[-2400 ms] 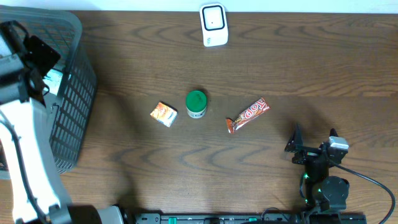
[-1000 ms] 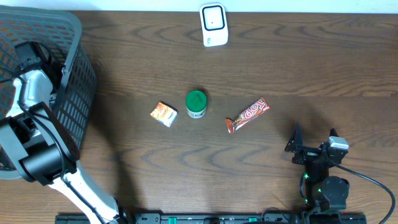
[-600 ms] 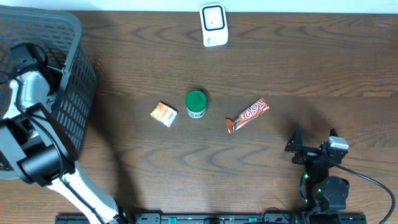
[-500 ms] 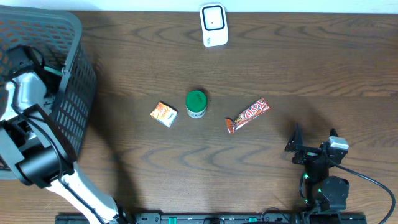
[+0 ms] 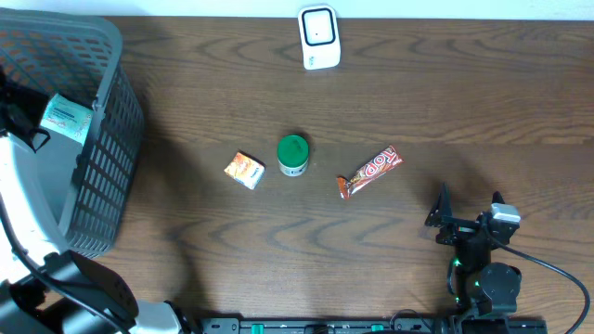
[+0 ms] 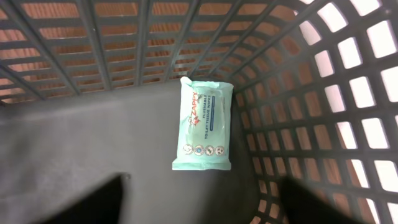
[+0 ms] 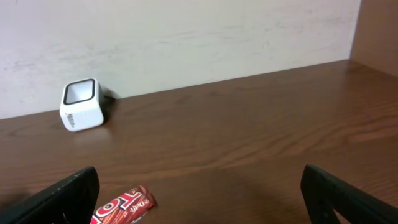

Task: Scan the item barcode
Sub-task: 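Reach the left gripper into the basket toward the mint-green wipes pack, then grasp the mint-green wipes pack with the left gripper and lift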

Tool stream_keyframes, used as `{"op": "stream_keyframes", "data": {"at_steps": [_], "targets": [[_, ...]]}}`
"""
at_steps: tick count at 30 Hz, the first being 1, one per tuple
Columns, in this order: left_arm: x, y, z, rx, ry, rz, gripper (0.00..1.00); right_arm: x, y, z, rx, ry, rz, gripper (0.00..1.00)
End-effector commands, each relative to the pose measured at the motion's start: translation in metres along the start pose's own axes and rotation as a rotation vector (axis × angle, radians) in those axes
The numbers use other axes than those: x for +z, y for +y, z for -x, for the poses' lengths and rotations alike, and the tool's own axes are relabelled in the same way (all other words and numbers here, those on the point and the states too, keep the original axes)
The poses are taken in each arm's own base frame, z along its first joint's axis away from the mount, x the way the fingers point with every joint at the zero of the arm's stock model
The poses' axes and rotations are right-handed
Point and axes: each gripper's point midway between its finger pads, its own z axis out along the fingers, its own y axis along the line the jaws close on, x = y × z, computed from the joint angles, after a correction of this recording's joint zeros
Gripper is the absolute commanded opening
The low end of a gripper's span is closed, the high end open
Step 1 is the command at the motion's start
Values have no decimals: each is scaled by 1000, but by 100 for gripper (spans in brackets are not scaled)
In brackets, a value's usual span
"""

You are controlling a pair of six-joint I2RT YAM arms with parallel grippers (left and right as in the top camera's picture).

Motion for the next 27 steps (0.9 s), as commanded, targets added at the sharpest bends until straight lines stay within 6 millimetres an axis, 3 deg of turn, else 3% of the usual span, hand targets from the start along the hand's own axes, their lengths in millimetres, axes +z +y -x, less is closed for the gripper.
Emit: {"op": "stream_keyframes", "data": {"at_steps": [1,9,17,27], "targets": [[37,10,-15,21,54,55,98,0,-4,0,-10,-3,-18,99],[98,6,-31,44,81,63,98,0,-4,0,-10,-3,-18,99],[132,-5,-46,67,83,41,98,0,-4,0,-10,-2,-18,99],[169,3,-68,55,119,67,98,0,-4,0,-10,-2,-18,99]]}}
